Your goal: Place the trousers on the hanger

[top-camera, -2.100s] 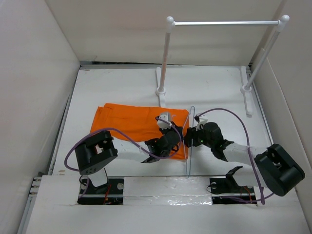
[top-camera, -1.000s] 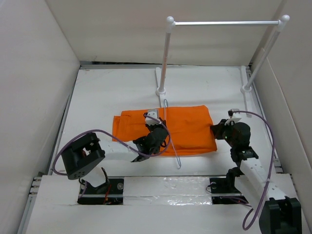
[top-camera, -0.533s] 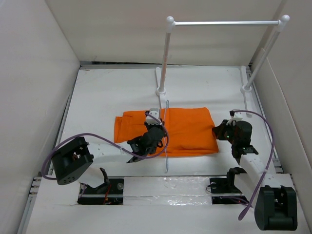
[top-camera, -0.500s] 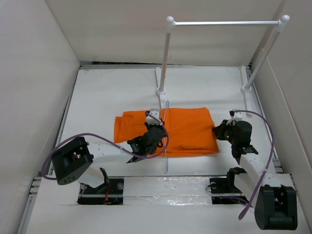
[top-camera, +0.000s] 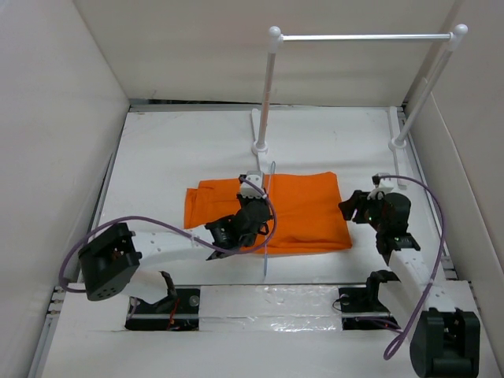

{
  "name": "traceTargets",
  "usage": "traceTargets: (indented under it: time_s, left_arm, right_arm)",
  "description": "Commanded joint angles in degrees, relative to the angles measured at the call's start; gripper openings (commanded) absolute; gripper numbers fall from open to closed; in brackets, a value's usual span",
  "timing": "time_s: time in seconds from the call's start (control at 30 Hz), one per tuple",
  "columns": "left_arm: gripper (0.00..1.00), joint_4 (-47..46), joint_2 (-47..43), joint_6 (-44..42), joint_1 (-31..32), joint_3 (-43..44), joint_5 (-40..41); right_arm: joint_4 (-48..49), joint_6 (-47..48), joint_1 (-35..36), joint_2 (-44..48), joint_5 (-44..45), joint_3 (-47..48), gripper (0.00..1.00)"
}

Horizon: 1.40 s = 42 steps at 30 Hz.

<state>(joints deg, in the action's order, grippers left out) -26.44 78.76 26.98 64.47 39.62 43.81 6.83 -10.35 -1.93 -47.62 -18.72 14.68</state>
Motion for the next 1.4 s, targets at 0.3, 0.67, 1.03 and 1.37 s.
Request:
traceTargets:
  time_s: [0.3, 0.67, 1.03, 1.37]
  left_arm:
    - [0.00, 2.9, -12.7, 1.4, 1.0, 7.3, 0.8]
    - [0.00, 4.3, -13.5, 2.1, 1.0, 9.7, -1.2]
    - [0.00, 2.6, -15.8, 2.6, 1.5, 8.9, -3.8]
    - [0.00, 1.2, -14.2, -0.6, 1.5, 14.8, -5.6]
  right_arm:
    - [-4.6, -5.9, 29.0, 12.0, 5.5, 14.9, 0.85]
    - [15.4, -13.6, 53.7, -9.6, 17.1, 17.2, 0.83]
    - [25.8, -17.8, 54.2, -18.6, 12.2, 17.8, 0.39]
    - [33.6, -24.3, 55.3, -17.7, 10.2, 17.4, 0.00]
